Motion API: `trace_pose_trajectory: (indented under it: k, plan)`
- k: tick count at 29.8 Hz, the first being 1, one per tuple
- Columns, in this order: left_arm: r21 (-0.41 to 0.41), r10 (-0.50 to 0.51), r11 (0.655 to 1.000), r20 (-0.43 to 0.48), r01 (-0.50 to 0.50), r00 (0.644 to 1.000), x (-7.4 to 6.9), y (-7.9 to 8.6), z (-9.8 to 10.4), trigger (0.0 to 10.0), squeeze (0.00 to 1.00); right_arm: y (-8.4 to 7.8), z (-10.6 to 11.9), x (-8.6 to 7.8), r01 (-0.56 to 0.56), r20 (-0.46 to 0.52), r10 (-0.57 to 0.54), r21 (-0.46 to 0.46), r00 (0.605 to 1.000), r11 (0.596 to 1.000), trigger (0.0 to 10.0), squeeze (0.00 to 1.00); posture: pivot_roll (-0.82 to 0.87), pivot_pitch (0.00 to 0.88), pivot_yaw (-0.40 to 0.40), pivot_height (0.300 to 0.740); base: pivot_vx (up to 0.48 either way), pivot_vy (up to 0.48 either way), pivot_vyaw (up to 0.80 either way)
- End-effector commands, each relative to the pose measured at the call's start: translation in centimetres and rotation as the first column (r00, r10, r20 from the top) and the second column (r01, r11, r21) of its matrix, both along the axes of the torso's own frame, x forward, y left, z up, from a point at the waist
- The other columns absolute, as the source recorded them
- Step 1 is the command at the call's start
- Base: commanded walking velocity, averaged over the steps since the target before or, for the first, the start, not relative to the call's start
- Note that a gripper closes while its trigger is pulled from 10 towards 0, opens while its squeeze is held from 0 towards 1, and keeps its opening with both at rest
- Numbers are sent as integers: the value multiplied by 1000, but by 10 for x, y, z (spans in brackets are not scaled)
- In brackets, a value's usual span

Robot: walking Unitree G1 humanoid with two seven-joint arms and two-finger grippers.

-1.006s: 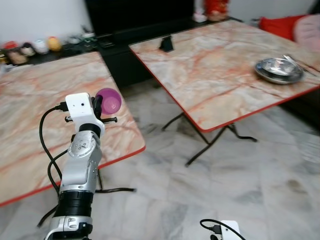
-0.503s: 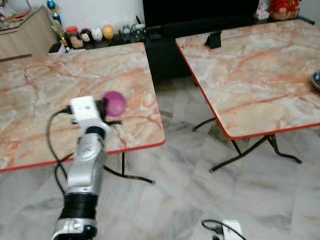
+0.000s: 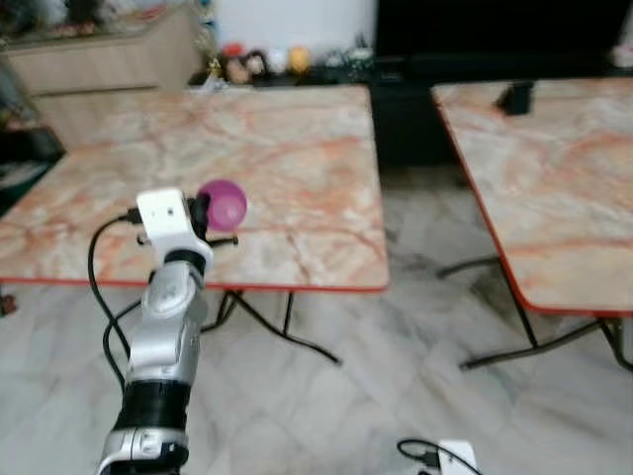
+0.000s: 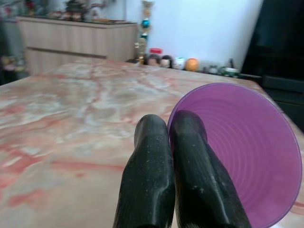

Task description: Setting the table

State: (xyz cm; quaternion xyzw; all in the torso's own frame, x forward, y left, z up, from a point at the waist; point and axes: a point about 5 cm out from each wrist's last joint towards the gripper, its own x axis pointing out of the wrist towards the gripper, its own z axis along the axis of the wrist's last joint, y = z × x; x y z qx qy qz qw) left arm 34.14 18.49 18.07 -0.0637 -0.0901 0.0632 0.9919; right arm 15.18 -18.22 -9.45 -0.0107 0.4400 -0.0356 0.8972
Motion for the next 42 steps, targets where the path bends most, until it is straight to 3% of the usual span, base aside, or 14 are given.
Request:
trace_pose_trajectory:
  k: [1, 2, 4, 6, 9, 13, 18, 24, 34, 42]
  plan:
    - [4, -15, 1000, 20, 15, 1000, 1, -4, 4, 10000, 0, 2, -3, -6, 7, -19, -6, 14, 1000, 1000, 10000, 0, -24, 0, 24, 740, 0, 0, 0]
    - [15, -27, 1000, 16, 27, 999, 1, -4, 3, 10000, 0, 2, -3, -6, 11, -19, -10, 15, 1000, 1000, 10000, 0, -27, 0, 20, 740, 0, 0, 0]
    - [113, -84, 990, 12, 82, 996, -1, -3, -3, 10000, 0, 2, -2, -5, 20, -12, -20, 19, 1000, 1000, 10000, 0, -34, 0, 13, 740, 0, 0, 0]
    - [131, -88, 988, 14, 86, 996, -2, -2, -4, 10000, 0, 2, -2, -5, 20, -11, -19, 19, 1000, 1000, 10000, 0, -34, 0, 13, 740, 0, 0, 0]
    - [189, -62, 980, -5, 62, 998, -12, 20, -18, 10000, 0, -4, 1, 1, 22, 11, -22, 10, 1000, 1000, 10000, 0, -43, 0, -11, 740, 0, 0, 0]
    - [194, -16, 981, -7, 17, 1000, -18, 30, -22, 10000, 0, -13, 3, 4, 16, 20, -16, -10, 1000, 1000, 10000, 0, -39, 0, -40, 740, 0, 0, 0]
    - [157, 29, 987, 31, -33, 999, -18, 28, -18, 10000, 0, -27, 7, 7, 17, 33, -16, -31, 999, 999, 10000, 0, -19, 0, -83, 740, 0, 0, 0]
    - [141, 19, 990, 45, -25, 999, -15, 22, -15, 10000, 0, -25, 8, 11, 9, 42, -8, -34, 999, 999, 10000, 0, -27, 0, -76, 740, 0, 0, 0]
    - [128, -24, 992, 48, 17, 999, -5, 8, -10, 10000, 0, -18, 8, 9, 18, 63, -18, -7, 998, 1000, 10000, 0, -58, 0, -32, 740, 0, -339, 373]
    - [122, -34, 992, 56, 27, 998, -4, 7, -6, 10000, 0, -18, 6, 4, 26, 53, -26, -2, 998, 1000, 10000, 0, -58, 0, -27, 740, 0, -409, 0]
